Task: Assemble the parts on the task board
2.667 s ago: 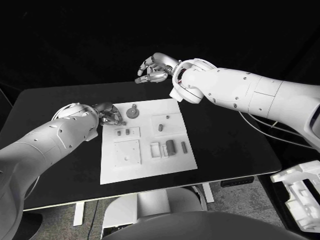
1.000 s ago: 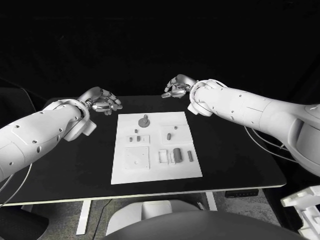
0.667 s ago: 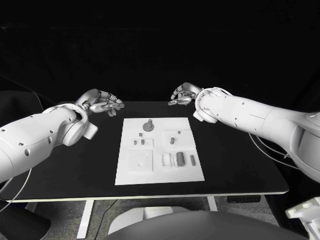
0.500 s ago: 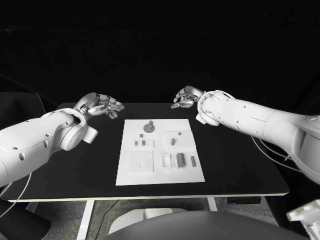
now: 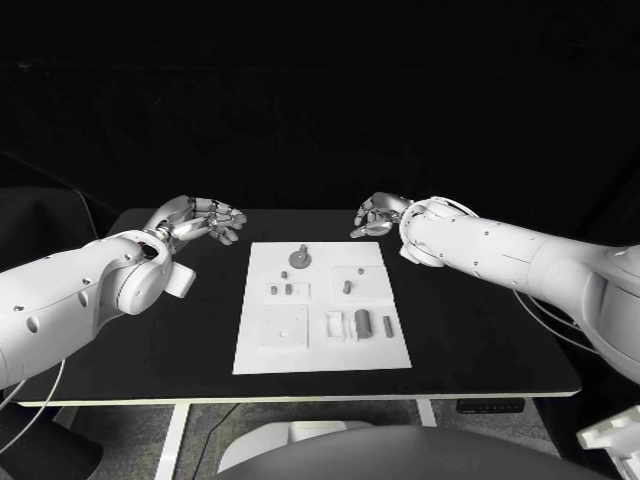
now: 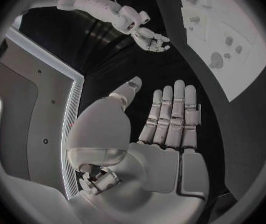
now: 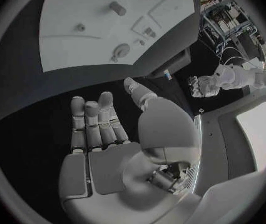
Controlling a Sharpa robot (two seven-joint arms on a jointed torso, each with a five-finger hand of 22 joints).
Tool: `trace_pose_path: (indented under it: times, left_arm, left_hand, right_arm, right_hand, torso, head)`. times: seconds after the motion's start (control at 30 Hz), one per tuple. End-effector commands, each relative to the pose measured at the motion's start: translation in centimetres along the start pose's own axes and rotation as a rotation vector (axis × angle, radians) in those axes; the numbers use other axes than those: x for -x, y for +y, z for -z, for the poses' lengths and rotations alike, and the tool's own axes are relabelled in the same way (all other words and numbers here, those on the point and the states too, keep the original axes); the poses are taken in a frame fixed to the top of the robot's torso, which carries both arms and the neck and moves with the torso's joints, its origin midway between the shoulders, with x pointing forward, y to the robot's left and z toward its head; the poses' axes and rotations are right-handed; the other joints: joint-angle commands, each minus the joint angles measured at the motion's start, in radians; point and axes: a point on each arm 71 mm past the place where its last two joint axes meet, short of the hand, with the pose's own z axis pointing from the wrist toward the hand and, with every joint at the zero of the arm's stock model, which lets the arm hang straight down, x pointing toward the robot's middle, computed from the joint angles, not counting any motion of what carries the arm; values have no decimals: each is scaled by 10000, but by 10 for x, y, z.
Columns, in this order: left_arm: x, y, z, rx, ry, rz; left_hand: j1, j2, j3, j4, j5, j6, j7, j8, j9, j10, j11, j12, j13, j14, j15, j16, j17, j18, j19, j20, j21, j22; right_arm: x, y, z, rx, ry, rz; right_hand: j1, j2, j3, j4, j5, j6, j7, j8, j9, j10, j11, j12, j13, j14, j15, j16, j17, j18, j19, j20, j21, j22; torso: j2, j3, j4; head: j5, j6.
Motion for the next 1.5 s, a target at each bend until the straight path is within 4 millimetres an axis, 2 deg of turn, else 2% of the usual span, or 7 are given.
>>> trace_pose_path:
  times: [0.03, 0.27, 0.4, 0.6, 0.93, 1.23, 1.5]
  left_arm:
    - [-1, -2, 0, -261, 85, 507]
    - [-1, -1, -1, -183, 24, 645]
    - [0, -1, -1, -141, 20, 642]
    - [-1, -2, -1, -230, -64, 626]
    - [-4, -4, -1, -255, -12, 708]
    - [-7, -5, -2, -246, 55, 783]
    - [-10, -7, 0, -278, 152, 834]
  left_hand:
    - [-33, 83, -78, 10, 35, 76, 103, 25, 28, -34, 10, -62, 2, -230, 14, -231, -85, -103, -155, 16, -127, -6]
    - [-29, 93, -126, 5, 35, 109, 128, 25, 36, -15, 30, -120, 7, -457, 38, -439, -179, -131, -249, 38, -244, -3]
    - [-19, 114, -123, 6, 39, 120, 136, 28, 39, 1, 39, -123, 11, -488, 48, -469, -193, -134, -263, 40, -262, -1]
    - [-13, 121, -123, 5, 39, 126, 140, 29, 40, 8, 43, -125, 13, -505, 53, -485, -201, -136, -272, 40, -272, -1]
    - [-6, 140, -118, 8, 42, 137, 148, 32, 43, 22, 49, -125, 16, -512, 56, -497, -208, -138, -279, 41, -284, 1]
    - [-10, 168, -117, 21, 43, 152, 176, 36, 46, 54, 73, -121, 24, -509, 62, -509, -215, -140, -285, 42, -299, 4]
    - [-12, 179, -118, 27, 43, 159, 187, 37, 47, 68, 83, -120, 27, -506, 64, -514, -218, -141, -287, 42, -306, 6]
  right_arm:
    - [-9, -6, 1, -180, 507, 858]
    - [-20, -17, 5, -481, 862, 988]
    - [-26, -22, 6, -596, 971, 1000]
    - [-39, -27, 8, -729, 1096, 984]
    - [-59, -30, 11, -845, 1392, 942]
    - [-59, -33, 10, -975, 1195, 967]
    - [-57, -36, 10, -1101, 1065, 1003]
  right_hand:
    - [96, 2, 23, -64, -8, 88, -1, 51, 10, 81, -6, 61, -10, 47, -28, 38, -16, -4, 31, -21, 39, -16]
    - [124, -6, 29, -74, -9, 80, 0, 46, 9, 87, -8, 64, -11, 52, -30, 41, -17, -2, 35, -22, 41, -17]
    - [128, -8, 30, -76, -9, 78, 0, 44, 8, 89, -8, 64, -11, 53, -31, 41, -17, -2, 36, -22, 42, -17]
    - [133, -10, 30, -76, -10, 73, 1, 41, 7, 91, -9, 65, -12, 54, -32, 42, -17, -2, 36, -22, 42, -17]
    - [138, -11, 30, -74, -11, 62, 3, 35, 5, 94, -10, 66, -13, 56, -32, 43, -18, -2, 38, -22, 43, -17]
    - [144, 0, 34, -67, -10, 50, 5, 27, 2, 100, -10, 68, -14, 60, -34, 44, -19, -2, 43, -21, 45, -18]
    - [151, 11, 39, -61, -9, 40, 6, 21, 0, 105, -11, 70, -15, 64, -35, 45, -20, -2, 47, -21, 47, -18]
  torso:
    - [64, 1, 17]
    - [133, 0, 41]
    - [184, 31, 11]
    - [223, 31, 10]
    - [314, 43, 25]
    - [356, 50, 34]
    - [418, 39, 37]
  head:
    - [-22, 67]
    - [-53, 118]
    - [25, 172]
    - [46, 212]
    - [25, 215]
    - [73, 213]
    - [81, 237]
